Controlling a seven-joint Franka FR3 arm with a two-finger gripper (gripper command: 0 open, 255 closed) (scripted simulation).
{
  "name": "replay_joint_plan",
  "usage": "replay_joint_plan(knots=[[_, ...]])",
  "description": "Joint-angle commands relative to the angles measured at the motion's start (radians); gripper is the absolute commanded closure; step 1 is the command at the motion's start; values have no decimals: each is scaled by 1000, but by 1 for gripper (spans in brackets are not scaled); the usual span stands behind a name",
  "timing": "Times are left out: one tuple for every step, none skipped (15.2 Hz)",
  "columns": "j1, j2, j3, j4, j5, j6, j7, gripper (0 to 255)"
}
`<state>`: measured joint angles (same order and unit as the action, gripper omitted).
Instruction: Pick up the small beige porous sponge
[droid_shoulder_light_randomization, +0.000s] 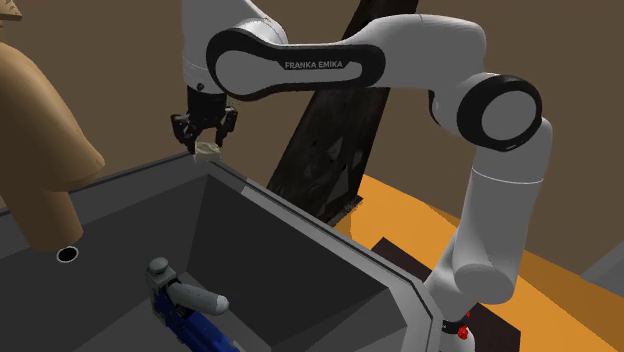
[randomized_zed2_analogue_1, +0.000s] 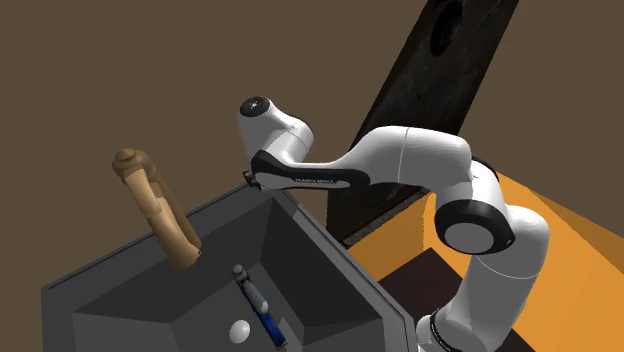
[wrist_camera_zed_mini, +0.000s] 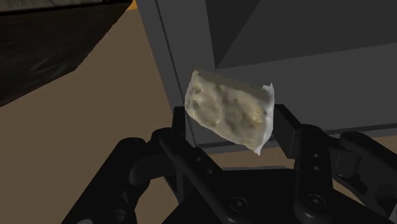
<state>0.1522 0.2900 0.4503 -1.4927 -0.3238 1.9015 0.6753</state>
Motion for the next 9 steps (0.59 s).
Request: replay_joint_plan(knots=[[3, 3, 1, 31, 1, -28, -6, 255], [4, 4, 1, 45, 2, -41, -9, 255], [6, 5, 2, 61, 2, -55, -11, 255], [8, 7, 2, 76, 2, -69, -14, 255], [10, 9, 3, 92, 2, -83, -16, 255], [12, 11, 3, 109, 2, -97, -19, 255], [14, 14, 3, 126, 1, -112, -21, 255], [14, 14, 3, 128, 1, -114, -21, 255], [14, 14, 3, 129, 1, -114, -21, 255]])
